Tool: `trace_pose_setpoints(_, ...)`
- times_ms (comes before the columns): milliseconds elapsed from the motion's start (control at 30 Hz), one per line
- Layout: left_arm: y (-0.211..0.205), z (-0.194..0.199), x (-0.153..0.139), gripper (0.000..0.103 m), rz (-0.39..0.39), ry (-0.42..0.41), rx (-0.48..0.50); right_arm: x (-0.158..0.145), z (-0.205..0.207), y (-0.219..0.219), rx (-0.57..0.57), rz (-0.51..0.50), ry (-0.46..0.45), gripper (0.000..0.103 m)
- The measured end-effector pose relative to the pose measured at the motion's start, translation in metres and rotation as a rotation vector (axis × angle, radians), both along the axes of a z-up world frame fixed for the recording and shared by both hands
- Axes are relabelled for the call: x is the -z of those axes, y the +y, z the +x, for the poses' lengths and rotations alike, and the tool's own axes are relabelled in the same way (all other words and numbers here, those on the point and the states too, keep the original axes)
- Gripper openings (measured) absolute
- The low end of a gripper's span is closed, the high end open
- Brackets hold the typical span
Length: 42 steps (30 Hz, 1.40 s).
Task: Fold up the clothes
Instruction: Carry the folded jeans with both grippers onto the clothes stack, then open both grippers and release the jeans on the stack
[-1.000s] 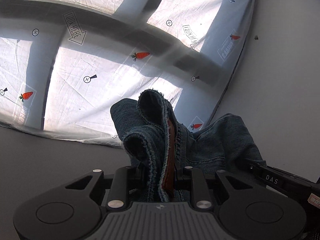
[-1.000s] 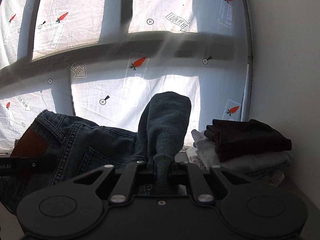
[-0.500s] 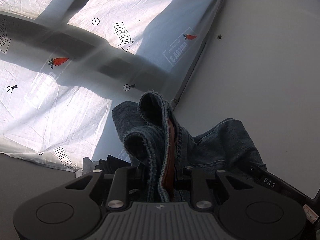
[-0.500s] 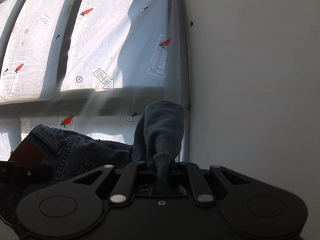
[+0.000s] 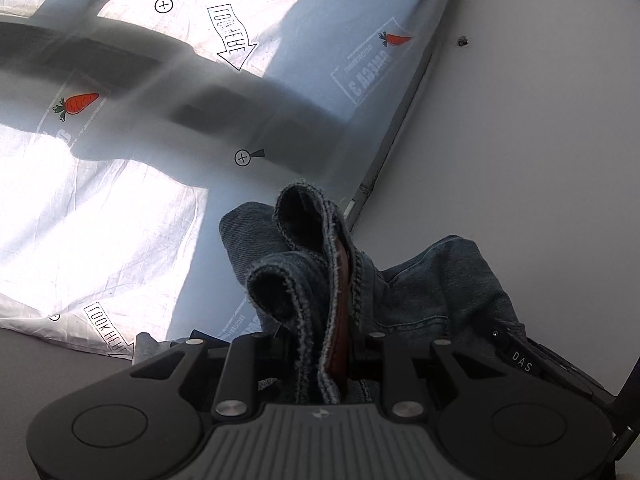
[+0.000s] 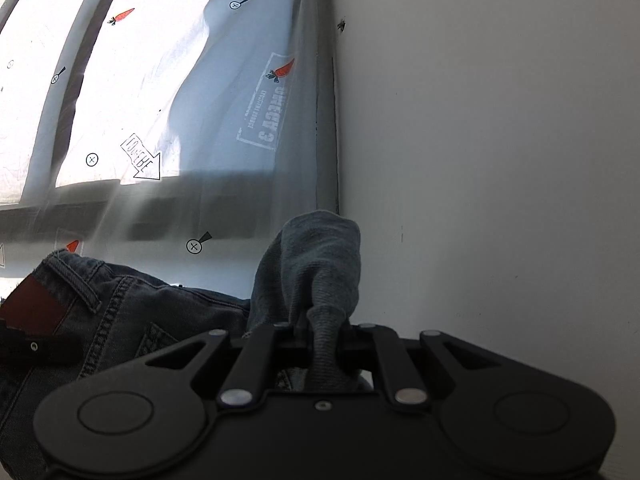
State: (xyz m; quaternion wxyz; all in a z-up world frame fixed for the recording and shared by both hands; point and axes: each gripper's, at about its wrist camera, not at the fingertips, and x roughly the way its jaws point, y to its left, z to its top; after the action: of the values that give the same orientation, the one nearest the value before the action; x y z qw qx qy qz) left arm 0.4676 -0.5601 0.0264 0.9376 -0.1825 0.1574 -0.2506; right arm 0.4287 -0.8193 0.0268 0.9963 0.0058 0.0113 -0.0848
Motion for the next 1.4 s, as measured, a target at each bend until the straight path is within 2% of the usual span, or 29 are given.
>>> trace_pose_setpoints(167,0.001,0.049,0.019,0.025,-0.017,0.057,-0.021,0.014,0.045,-0.001,-0.018,-0.02,0.029,0.01)
trace_pose_setpoints(300,0.001,0.093,0.055,0.026,-0.018,0.137,-0.027,0.039,0.083,-0.005,0.007,-0.029,0.082,0.01)
trace_pose_setpoints(400,0.011,0.123,0.092,0.027,-0.033,0.248,-0.058,0.074,0.118,-0.017,0.054,0.016,0.194,0.011)
trace_pose_setpoints(467,0.022,0.134,0.112,0.03,-0.07,0.286,-0.058,0.102,0.139,-0.024,0.085,0.03,0.287,0.013)
trace_pose_setpoints(533,0.033,0.143,0.128,0.038,-0.109,0.309,-0.05,0.132,0.155,-0.024,0.105,-0.005,0.364,0.026)
trace_pose_setpoints(633,0.036,0.146,0.143,0.056,-0.101,0.318,-0.037,0.163,0.163,-0.017,0.118,-0.055,0.408,0.026)
trace_pose_setpoints(700,0.038,0.148,0.149,0.077,-0.101,0.332,-0.05,0.164,0.163,-0.02,0.116,-0.047,0.43,0.026)
trace_pose_setpoints(800,0.042,0.148,0.148,0.081,-0.1,0.357,-0.082,0.157,0.162,-0.022,0.094,-0.039,0.451,0.029)
trace_pose_setpoints(867,0.042,0.148,0.141,0.082,-0.046,0.343,-0.099,0.153,0.158,-0.018,0.095,-0.058,0.443,0.031)
trace_pose_setpoints(900,0.042,0.143,0.134,0.082,-0.005,0.332,-0.108,0.152,0.156,-0.016,0.102,-0.069,0.441,0.037)
trace_pose_setpoints(933,0.041,0.136,0.125,0.082,0.038,0.319,-0.12,0.147,0.153,-0.016,0.124,-0.07,0.447,0.049)
trace_pose_setpoints(967,0.042,0.127,0.116,0.081,0.077,0.3,-0.13,0.142,0.151,-0.016,0.15,-0.068,0.455,0.058)
trace_pose_setpoints(1000,0.043,0.117,0.106,0.081,0.107,0.268,-0.138,0.133,0.146,-0.015,0.176,-0.058,0.451,0.074)
trace_pose_setpoints(1033,0.046,0.106,0.096,0.081,0.134,0.235,-0.149,0.124,0.14,-0.014,0.201,-0.045,0.444,0.083)
trace_pose_setpoints(1100,0.057,0.083,0.079,0.082,0.169,0.171,-0.183,0.103,0.118,-0.01,0.178,-0.007,0.387,0.086)
trace_pose_setpoints(1133,0.064,0.071,0.072,0.082,0.179,0.147,-0.197,0.095,0.108,-0.006,0.169,0.008,0.362,0.093)
trace_pose_setpoints(1200,0.079,0.044,0.059,0.092,0.186,0.091,-0.229,0.079,0.087,0.003,0.154,0.034,0.317,0.102)
trace_pose_setpoints(1267,0.093,0.016,0.048,0.101,0.192,0.031,-0.272,0.069,0.064,0.019,0.108,0.036,0.29,0.102)
trace_pose_setpoints(1333,0.104,-0.016,0.039,0.101,0.218,-0.04,-0.356,0.062,0.041,0.037,0.067,0.03,0.275,0.102)
trace_pose_setpoints(1400,0.114,-0.052,0.032,0.103,0.243,-0.111,-0.401,0.057,0.017,0.059,0.048,0.035,0.263,0.103)
